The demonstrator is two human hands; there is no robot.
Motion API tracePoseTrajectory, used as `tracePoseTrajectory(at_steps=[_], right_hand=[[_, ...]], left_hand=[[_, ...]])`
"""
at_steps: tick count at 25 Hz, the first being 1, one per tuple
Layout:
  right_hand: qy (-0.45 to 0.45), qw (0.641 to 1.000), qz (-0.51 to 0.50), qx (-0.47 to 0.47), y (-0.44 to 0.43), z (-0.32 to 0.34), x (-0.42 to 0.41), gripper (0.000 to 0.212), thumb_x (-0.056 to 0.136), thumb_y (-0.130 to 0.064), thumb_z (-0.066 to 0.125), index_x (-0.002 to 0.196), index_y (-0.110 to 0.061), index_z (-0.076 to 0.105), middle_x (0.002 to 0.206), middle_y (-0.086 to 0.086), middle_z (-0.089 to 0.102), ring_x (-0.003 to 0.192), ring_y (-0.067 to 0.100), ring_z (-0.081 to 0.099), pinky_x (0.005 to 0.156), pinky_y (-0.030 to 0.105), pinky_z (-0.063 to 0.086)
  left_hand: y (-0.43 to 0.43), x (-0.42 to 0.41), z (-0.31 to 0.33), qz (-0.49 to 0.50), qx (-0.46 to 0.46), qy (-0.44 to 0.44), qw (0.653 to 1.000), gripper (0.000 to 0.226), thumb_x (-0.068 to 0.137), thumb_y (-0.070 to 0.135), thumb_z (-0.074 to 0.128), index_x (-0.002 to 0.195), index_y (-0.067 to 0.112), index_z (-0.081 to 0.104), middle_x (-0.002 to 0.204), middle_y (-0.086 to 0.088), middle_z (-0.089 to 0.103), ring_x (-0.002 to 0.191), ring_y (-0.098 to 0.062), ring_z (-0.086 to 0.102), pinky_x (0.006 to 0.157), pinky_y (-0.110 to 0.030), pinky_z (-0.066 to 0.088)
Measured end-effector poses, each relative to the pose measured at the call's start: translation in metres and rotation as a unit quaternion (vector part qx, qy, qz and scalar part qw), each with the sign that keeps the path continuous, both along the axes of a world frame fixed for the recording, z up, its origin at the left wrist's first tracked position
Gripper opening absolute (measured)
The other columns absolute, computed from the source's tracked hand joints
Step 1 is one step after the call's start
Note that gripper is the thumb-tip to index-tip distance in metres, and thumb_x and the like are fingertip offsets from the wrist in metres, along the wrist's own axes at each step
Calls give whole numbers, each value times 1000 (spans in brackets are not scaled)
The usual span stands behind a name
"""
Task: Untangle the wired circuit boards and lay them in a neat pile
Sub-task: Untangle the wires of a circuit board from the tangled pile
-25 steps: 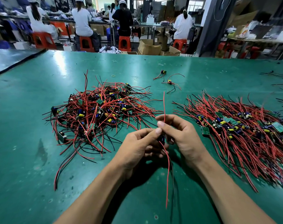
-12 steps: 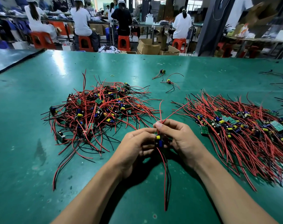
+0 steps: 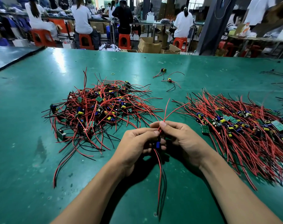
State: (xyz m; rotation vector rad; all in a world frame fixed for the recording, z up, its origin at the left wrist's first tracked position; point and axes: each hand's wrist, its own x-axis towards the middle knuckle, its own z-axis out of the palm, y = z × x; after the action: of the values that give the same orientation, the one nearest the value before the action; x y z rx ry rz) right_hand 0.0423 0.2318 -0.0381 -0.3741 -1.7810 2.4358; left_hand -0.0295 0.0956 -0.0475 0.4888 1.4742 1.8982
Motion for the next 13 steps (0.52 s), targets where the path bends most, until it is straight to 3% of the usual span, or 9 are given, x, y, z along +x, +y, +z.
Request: tracePoseTrajectory(at_steps=[2, 4, 7, 10, 13], right_hand=[[2, 1000, 15, -2, 2, 0, 1, 25, 90, -33, 65, 101, -15, 77, 84, 3, 69, 61, 10, 55, 56, 21, 50], [3, 1000, 25, 4, 2, 0, 3, 25, 89, -33, 69, 103, -14, 76, 89, 11, 69, 70, 24, 59, 56, 26, 51], [-14, 999, 19, 33, 2, -2, 4, 29, 88, -35, 74, 105, -12, 75, 96, 24, 64, 91, 44, 49, 58, 29, 49], [-16, 999, 24, 46, 1, -2, 3, 34, 87, -36, 72, 109, -11, 74, 93, 20, 66, 86, 35, 53, 52, 24, 49], [-16, 996, 11, 87, 5, 0, 5, 34, 81, -34, 74, 104, -9, 76, 88, 12, 70, 76, 25, 58, 56, 23, 48]], left_hand=[[0, -1, 1, -6, -3, -4, 1000, 16, 90, 8, 61, 84, 6, 76, 79, -19, 73, 63, -25, 70, 74, -36, 49], [0, -1, 0, -22, -10, 2, 1000, 16, 91, 7, 61, 86, 3, 75, 79, -20, 72, 63, -25, 68, 75, -38, 50], [-2, 0, -1, -53, -16, 17, 998, 18, 93, 9, 60, 87, 0, 75, 78, -19, 71, 61, -25, 66, 61, -31, 56], [-2, -1, -2, -48, -17, 32, 998, 18, 93, 9, 59, 92, 3, 76, 80, -18, 72, 64, -26, 68, 65, -32, 56], [1, 2, -3, -30, -17, 35, 999, 20, 93, 6, 58, 87, 5, 77, 85, -20, 74, 69, -28, 71, 67, -35, 57]])
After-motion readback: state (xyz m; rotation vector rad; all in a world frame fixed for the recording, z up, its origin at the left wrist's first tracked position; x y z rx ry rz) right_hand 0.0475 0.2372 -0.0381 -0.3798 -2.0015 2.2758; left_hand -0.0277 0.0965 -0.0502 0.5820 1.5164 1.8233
